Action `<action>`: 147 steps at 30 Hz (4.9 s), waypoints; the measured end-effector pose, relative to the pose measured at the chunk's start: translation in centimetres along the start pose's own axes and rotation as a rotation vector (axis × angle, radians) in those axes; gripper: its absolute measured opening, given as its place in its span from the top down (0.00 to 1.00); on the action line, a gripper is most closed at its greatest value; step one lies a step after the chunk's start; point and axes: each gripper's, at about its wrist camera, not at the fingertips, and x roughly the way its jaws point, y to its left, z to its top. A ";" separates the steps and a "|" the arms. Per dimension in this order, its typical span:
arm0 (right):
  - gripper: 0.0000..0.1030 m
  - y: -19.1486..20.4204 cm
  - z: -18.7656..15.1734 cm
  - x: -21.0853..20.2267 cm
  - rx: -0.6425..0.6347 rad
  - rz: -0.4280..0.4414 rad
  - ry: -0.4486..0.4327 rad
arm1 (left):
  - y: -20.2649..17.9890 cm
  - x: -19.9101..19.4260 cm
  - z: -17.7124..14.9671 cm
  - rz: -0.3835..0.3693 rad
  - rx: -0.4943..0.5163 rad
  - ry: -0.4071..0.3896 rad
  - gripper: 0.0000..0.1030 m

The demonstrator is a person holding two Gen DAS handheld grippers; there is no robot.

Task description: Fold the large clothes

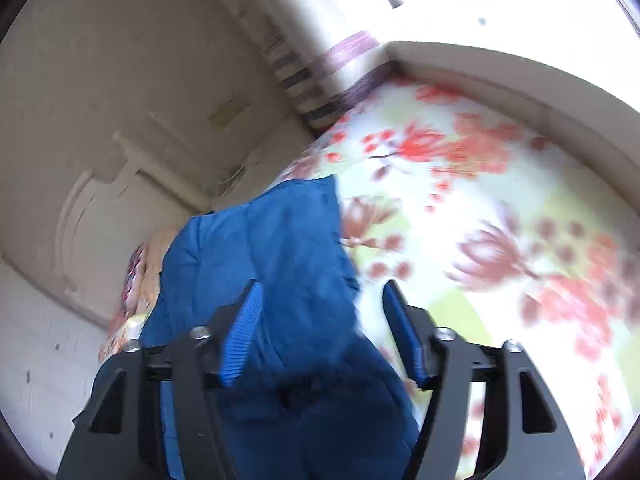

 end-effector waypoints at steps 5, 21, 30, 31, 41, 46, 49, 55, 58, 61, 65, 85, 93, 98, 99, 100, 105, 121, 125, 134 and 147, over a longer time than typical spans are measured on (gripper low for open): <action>0.85 10.6 -3.3 -4.1 -0.340 0.068 -0.216 | 0.7 -0.2 0.2 -0.047 -0.037 -0.016 0.02; 0.45 23.4 -12.2 -4.8 -0.799 0.323 -0.115 | 4.4 -1.7 -0.2 -0.181 -0.213 -0.085 0.02; 0.45 8.5 -6.6 1.8 -0.526 -0.211 -0.026 | 4.5 -1.9 -0.3 -0.191 -0.227 -0.092 0.02; 0.45 7.5 -6.6 2.6 -0.496 -0.210 -0.003 | 4.5 -2.0 -0.3 -0.198 -0.231 -0.096 0.02; 0.48 4.5 -5.5 2.1 -0.329 -0.079 -0.046 | 8.9 -0.9 3.1 -0.237 -0.463 -0.088 0.02; 0.48 2.9 -5.0 1.0 -0.233 -0.039 -0.087 | 7.5 1.5 6.1 -0.082 -0.407 -0.071 0.11; 0.48 1.9 -4.5 0.9 -0.179 -0.006 -0.097 | 5.5 1.1 5.9 -0.051 -0.292 -0.075 0.81; 0.47 1.2 -4.4 0.3 -0.131 0.007 -0.128 | 5.7 -7.1 3.8 -0.144 -0.319 -0.252 0.95; 0.47 1.2 -4.4 0.2 -0.132 0.008 -0.128 | 6.4 -10.2 2.3 -0.132 -0.326 -0.305 0.95; 0.47 1.3 -4.5 0.2 -0.132 0.005 -0.125 | 7.2 -8.4 1.1 -0.107 -0.327 -0.204 0.93; 0.47 1.3 -4.7 0.2 -0.135 -0.002 -0.127 | 7.3 -5.0 0.3 -0.074 -0.299 -0.095 0.54; 0.52 8.6 -3.5 1.4 -0.405 -0.137 -0.112 | 3.1 0.3 3.1 0.020 -0.041 -0.065 0.04; 0.50 13.1 -0.9 10.3 -0.500 -0.210 0.035 | 2.9 0.3 2.9 0.008 -0.051 -0.074 0.02; 0.49 11.4 -1.4 11.9 -0.495 -0.287 0.131 | 3.3 0.0 3.0 -0.003 -0.058 -0.074 0.02; 0.49 11.8 -1.4 11.0 -0.495 -0.301 0.098 | 3.4 0.1 3.1 -0.003 -0.058 -0.073 0.02; 0.48 12.2 -1.4 10.2 -0.498 -0.292 0.059 | 3.4 0.1 3.1 -0.003 -0.058 -0.074 0.02; 0.31 11.9 -1.0 11.3 -0.572 -0.391 0.016 | 3.4 0.1 3.1 -0.006 -0.060 -0.075 0.02; 0.19 13.8 -10.1 7.6 -0.784 -0.246 0.159 | 3.6 0.1 3.1 -0.021 -0.071 -0.077 0.02; 0.19 12.8 -8.4 5.9 -0.697 -0.245 0.058 | 4.1 -0.7 3.0 -0.031 -0.092 -0.113 0.04; 0.19 12.1 -7.4 6.3 -0.608 -0.226 0.060 | 24.7 -9.9 -2.8 -0.191 -0.988 -0.552 0.10; 0.19 11.9 -8.1 5.9 -0.595 -0.186 0.049 | 42.6 -10.3 -0.9 -0.106 -1.248 -0.494 0.96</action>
